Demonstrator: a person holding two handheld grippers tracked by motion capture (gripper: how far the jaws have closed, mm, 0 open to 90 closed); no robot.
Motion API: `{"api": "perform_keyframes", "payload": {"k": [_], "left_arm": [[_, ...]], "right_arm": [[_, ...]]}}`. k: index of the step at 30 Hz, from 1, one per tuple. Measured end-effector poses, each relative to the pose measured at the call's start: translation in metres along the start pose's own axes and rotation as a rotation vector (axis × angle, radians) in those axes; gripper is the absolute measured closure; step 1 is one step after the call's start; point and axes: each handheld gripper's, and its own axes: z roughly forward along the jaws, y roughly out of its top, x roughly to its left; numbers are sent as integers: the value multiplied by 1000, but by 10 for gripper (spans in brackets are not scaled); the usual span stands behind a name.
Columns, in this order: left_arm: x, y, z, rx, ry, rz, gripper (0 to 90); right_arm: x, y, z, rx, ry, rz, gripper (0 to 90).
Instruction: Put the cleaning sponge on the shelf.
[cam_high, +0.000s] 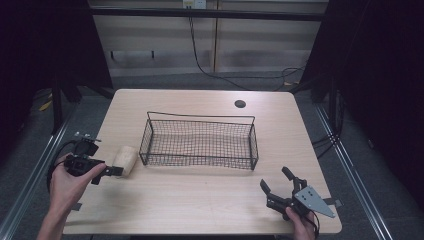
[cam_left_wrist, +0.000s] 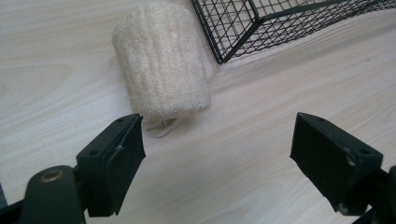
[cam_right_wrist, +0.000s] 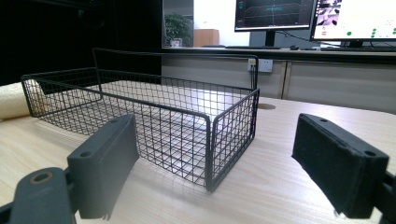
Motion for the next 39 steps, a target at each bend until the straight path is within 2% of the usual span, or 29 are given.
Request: {"api": "perform_keyframes", "payload": {"k": [2,3,10,11,12,13,15,18,19,21,24,25,28,30,33,35,36,39], "left_arm": [[3,3,4,13,-10,-8,172],[7,8,9,43,-6,-14,173],[12,23,20,69,-27,-18,179],[12,26,24,73,-20,-35,180],[12,26,24,73,-20,-35,180],[12,26,29,96,-10,-25,180],[13,26,33,93,-16,-40,180],[16,26,35,113,-9,-33,180],[19,28,38,113,4,-54,180],[22,30,41,122,17,-64,178],[25,30,43,144,11,-70,177],[27,32,45,146,17,-97,177],[26,34,47,147,15,-102,177],[26,37,50,166,11,-98,177],[24,40,54,181,45,-101,177],[25,41,58,224,69,-105,176],[26,42,60,220,80,-118,176],[27,44,63,235,88,-118,176]], "right_arm": [[0,0,0,2,0,1,135],[0,0,1,3,2,0,135],[0,0,1,2,2,-2,135],[0,0,1,3,1,-2,135],[0,0,1,3,1,-2,135],[0,0,1,5,4,0,135],[0,0,1,10,4,-2,135],[0,0,1,8,5,-5,135],[0,0,0,9,2,1,135],[0,0,0,9,2,-3,134],[0,0,0,9,4,-1,135],[0,0,1,9,5,-5,135],[0,0,1,10,13,-8,135],[0,0,1,11,9,-8,135],[0,0,1,8,8,-6,135],[0,0,1,8,9,-6,135],[0,0,1,9,10,-6,135],[0,0,1,11,13,-6,135]]}}
